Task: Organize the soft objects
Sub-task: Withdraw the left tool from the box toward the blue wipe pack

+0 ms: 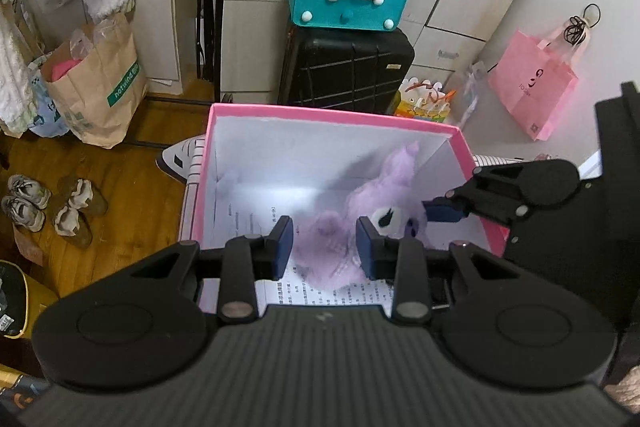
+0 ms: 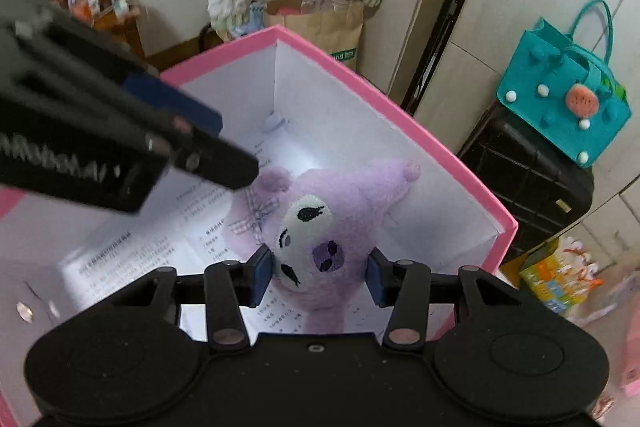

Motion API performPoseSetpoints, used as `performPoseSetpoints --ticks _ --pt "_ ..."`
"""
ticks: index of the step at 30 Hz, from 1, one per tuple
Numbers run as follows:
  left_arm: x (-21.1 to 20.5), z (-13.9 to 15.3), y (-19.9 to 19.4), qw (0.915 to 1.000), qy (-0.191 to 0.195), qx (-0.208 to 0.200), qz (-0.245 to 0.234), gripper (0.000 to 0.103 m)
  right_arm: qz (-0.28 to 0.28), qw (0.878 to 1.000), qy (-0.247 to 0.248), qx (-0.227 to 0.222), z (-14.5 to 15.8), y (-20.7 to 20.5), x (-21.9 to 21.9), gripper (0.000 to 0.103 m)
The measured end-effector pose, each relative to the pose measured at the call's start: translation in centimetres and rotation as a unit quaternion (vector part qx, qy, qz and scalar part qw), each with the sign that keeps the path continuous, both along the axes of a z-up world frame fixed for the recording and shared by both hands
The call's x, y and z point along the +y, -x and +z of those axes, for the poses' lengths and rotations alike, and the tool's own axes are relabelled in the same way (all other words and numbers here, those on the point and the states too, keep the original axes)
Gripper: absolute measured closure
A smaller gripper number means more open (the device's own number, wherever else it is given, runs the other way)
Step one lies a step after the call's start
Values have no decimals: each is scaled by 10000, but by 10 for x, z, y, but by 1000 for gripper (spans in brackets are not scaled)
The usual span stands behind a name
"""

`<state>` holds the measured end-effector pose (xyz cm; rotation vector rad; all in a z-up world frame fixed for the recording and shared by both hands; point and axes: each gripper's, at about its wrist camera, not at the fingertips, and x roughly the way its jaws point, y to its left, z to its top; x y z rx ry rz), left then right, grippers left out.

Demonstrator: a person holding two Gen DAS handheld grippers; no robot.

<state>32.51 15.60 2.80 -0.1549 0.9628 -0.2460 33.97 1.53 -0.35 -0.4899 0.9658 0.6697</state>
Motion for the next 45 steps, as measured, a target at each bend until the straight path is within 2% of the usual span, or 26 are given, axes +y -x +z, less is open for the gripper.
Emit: performPoseSetpoints --ticks 2,4,6,12,22,26,31,33,37,42,45 --pt "2 1 0 10000 30 -41 -11 71 -59 9998 156 -88 -2 0 2 44" --pt "3 2 1 10000 11 -69 -22 71 -178 9975 451 -516 -2 5 4 37" --pt "3 3 3 9999 -31 -98 -47 68 -228 9934 603 -951 1 13 4 35" --pt "-1 5 12 9997 -142 -123 -141 62 -209 9916 388 -1214 19 38 -14 37" --pt "-11 34 57 9974 -530 -288 -398 55 -210 9922 -556 -1100 70 102 -61 38" --pt "-14 53 81 9965 -563 -320 -533 47 -200 9894 -905 -1116 90 130 -78 37" --pt "-28 77 123 9895 -886 -781 -829 40 -287 9854 -1338 -1014 103 165 -103 36" --pt "-34 82 138 9876 -906 -796 -1009 39 -260 9854 -1395 -945 106 178 -110 36" --pt "-43 87 159 9869 -654 -485 -1392 37 -274 9851 -1353 -1028 108 208 -124 36" --pt "-59 84 187 9798 -853 -575 -1715 31 -406 9843 -1343 -1073 102 238 -152 36" --pt "-68 80 205 9731 -794 -703 -2044 28 -585 9837 -1286 -1112 93 251 -166 36"
